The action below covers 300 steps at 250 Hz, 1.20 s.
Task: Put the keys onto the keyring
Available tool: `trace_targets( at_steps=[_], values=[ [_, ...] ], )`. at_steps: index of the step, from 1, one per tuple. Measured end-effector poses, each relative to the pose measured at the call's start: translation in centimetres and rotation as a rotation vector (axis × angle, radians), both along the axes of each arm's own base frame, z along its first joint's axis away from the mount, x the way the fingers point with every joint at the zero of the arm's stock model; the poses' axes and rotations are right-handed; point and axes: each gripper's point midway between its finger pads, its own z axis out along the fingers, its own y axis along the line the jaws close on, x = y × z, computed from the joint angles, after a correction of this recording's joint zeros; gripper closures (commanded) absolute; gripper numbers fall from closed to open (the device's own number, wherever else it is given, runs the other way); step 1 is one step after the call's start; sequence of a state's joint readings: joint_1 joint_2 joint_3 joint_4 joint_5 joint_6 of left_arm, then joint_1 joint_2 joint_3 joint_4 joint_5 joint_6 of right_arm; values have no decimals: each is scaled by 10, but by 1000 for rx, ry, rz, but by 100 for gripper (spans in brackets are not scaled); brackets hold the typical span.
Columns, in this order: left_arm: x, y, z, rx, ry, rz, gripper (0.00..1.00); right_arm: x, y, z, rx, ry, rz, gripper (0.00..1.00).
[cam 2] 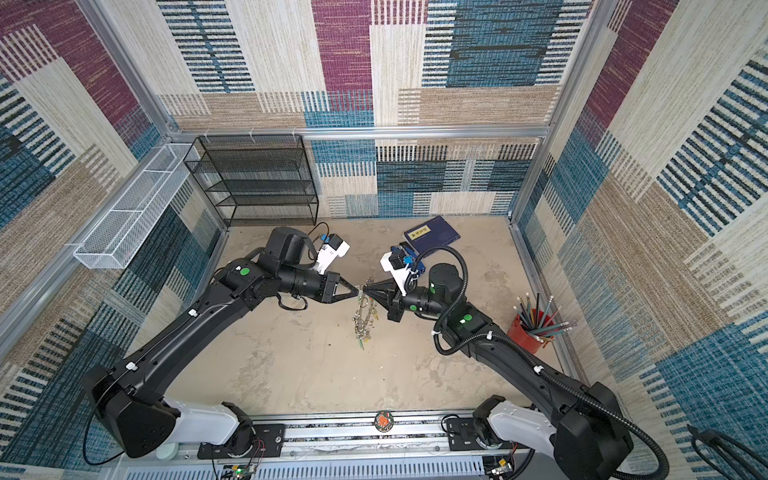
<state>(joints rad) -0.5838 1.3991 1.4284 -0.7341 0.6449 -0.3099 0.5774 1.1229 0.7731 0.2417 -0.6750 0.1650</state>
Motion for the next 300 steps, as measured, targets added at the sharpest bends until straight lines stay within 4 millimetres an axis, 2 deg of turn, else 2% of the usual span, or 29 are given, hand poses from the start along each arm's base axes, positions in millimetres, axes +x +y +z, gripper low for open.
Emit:
trace_targets(
  at_steps=[114,300],
  values=[
    [-7,5,0,-2,-13,-99,100,-2,4,3,14,10,45,100],
    [-1,0,-24,74,8,-192,100,5,8,-8,1,66,56,100]
  ],
)
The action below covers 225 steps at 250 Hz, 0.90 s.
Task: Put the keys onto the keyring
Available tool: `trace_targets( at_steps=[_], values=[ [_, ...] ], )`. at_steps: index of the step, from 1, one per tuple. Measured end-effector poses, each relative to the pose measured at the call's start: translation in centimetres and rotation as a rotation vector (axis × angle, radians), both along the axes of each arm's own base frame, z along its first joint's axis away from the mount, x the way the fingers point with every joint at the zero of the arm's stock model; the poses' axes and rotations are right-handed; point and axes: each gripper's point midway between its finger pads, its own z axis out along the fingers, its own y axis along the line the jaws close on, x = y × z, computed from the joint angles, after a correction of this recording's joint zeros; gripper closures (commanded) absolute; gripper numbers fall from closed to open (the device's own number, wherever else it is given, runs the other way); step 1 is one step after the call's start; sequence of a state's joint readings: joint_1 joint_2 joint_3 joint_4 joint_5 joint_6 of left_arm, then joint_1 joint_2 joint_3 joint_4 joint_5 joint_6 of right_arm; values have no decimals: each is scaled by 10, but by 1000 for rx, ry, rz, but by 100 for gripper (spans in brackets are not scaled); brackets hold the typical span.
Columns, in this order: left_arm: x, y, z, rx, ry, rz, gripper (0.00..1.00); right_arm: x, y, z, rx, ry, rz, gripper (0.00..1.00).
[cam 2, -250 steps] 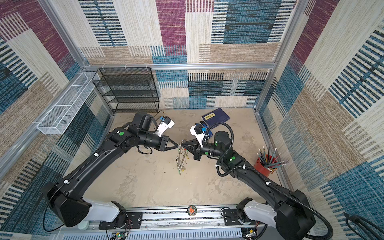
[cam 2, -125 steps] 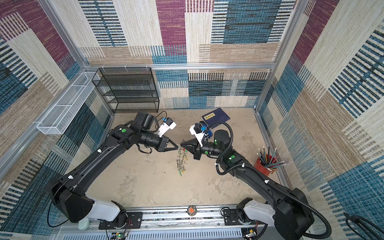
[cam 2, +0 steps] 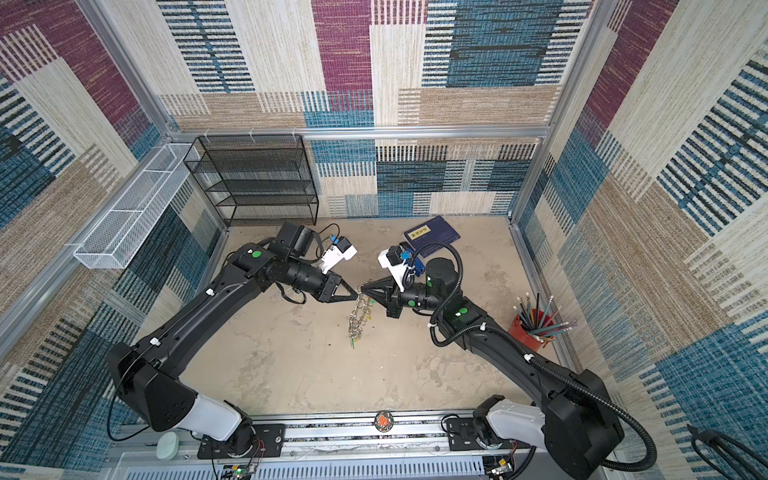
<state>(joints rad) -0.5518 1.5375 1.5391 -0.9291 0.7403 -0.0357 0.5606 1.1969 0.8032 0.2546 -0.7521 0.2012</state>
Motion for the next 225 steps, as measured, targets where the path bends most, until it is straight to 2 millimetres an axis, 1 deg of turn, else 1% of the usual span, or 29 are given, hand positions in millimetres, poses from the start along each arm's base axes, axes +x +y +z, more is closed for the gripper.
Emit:
trace_targets(
  at_steps=[46,63,106,128,156,170,199,225],
  values=[
    [1,-1,-3,8,9,-3,100,1,1,-1,4,22,-2,100],
    [1,-2,-3,4,14,-7,95,1,1,0,8,23,-3,100],
    [3,-2,-4,4,16,-6,90,2,1,3,17,15,-2,100],
    [5,0,-5,17,-1,7,86,2,2,8,32,-4,1,100],
    [8,7,-9,53,-7,34,82,1,3,31,86,-86,8,100],
    [8,9,-7,54,-13,40,82,0,3,37,102,-110,14,100],
    [9,12,-4,56,-24,50,79,0,3,39,108,-119,15,100],
    [11,19,0,56,-39,75,73,0,3,39,107,-119,16,100]
  ],
)
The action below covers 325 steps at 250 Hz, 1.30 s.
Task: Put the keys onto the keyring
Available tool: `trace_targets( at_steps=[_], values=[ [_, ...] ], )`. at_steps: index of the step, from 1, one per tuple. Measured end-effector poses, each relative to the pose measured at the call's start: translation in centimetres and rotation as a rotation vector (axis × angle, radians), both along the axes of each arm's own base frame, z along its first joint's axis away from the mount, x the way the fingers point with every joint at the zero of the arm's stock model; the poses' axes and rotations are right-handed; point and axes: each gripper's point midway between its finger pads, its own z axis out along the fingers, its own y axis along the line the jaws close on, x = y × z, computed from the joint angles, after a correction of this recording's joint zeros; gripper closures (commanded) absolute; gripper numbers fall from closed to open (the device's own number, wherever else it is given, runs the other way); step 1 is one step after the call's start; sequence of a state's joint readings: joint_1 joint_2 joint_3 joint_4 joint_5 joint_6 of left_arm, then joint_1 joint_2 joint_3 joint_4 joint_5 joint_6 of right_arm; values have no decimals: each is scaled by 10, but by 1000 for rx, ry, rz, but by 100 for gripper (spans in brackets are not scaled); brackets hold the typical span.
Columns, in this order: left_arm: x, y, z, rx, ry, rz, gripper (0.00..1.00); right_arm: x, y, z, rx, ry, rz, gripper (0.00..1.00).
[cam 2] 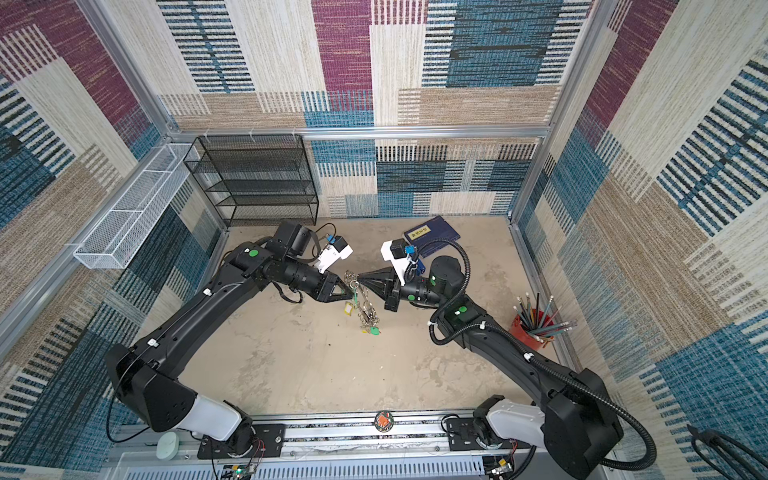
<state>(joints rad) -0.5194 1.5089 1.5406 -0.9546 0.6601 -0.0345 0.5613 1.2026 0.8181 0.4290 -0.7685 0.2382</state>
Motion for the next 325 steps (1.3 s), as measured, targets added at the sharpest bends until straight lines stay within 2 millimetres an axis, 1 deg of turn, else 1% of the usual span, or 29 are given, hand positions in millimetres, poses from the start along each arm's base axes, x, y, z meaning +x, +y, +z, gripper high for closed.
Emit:
trace_targets(
  at_steps=[41,59,74,103,129,193,213,235,285,325],
  values=[
    [1,22,3,-12,-17,65,60,0,1,-2,0,5,9,100],
    [1,31,10,-37,-53,94,59,0,2,-2,0,9,10,100],
    [-1,34,17,-72,-97,104,59,0,2,-1,3,4,11,100],
    [-11,28,38,-199,-193,69,58,-2,2,1,10,0,20,100],
    [-13,23,52,-307,-279,50,58,-3,2,1,11,5,29,100],
    [-6,9,74,-459,-414,-10,62,-8,1,5,18,-4,41,100],
    [-2,3,73,-486,-398,-37,64,-9,0,5,19,-6,44,100],
    [-2,-3,69,-507,-366,-74,65,-10,0,6,21,-9,44,100],
    [-11,-9,70,-553,-328,-156,66,-11,0,7,21,-9,44,100],
    [-15,-11,66,-567,-289,-195,66,-11,-1,7,20,-8,44,100]
  ],
)
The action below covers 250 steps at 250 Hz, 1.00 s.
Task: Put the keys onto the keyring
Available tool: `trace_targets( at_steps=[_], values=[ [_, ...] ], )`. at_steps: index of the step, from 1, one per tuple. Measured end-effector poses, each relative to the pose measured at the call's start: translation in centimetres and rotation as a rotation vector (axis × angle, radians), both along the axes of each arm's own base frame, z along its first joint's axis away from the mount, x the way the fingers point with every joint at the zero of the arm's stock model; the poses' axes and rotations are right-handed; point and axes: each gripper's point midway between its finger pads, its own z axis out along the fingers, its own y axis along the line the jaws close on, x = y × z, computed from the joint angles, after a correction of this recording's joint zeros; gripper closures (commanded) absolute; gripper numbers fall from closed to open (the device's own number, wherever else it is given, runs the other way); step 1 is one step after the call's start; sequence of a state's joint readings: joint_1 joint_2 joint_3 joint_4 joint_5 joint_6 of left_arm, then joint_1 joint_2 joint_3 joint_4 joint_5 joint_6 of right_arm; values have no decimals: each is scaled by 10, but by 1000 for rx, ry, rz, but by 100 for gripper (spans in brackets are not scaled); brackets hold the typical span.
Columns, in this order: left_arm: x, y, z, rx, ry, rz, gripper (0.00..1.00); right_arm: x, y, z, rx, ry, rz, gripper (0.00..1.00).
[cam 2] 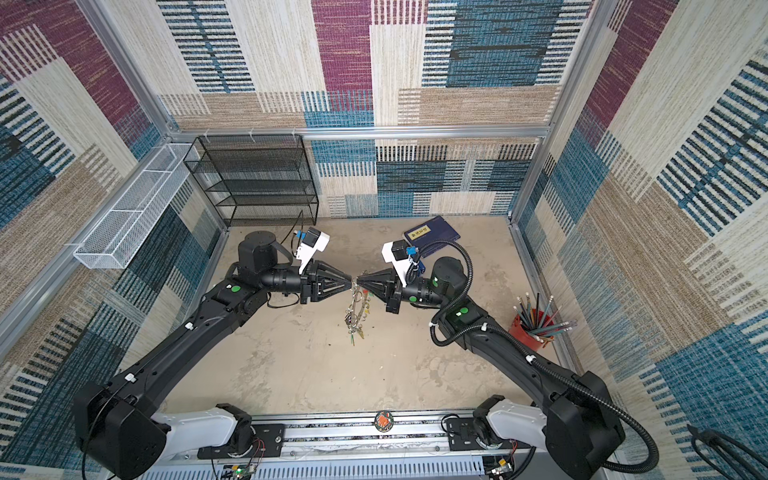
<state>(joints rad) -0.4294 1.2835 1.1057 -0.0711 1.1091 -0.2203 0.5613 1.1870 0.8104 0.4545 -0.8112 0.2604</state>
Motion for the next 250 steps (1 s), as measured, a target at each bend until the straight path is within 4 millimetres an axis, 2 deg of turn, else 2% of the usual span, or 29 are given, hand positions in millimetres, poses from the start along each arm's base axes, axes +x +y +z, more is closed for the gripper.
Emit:
trace_targets(
  at_steps=[180,250],
  values=[
    [2,-6,-11,35,49,-9,80,0,0,0,2,7,-2,100],
    [3,-7,-11,47,52,5,97,2,0,-1,1,14,-9,100]
  ],
)
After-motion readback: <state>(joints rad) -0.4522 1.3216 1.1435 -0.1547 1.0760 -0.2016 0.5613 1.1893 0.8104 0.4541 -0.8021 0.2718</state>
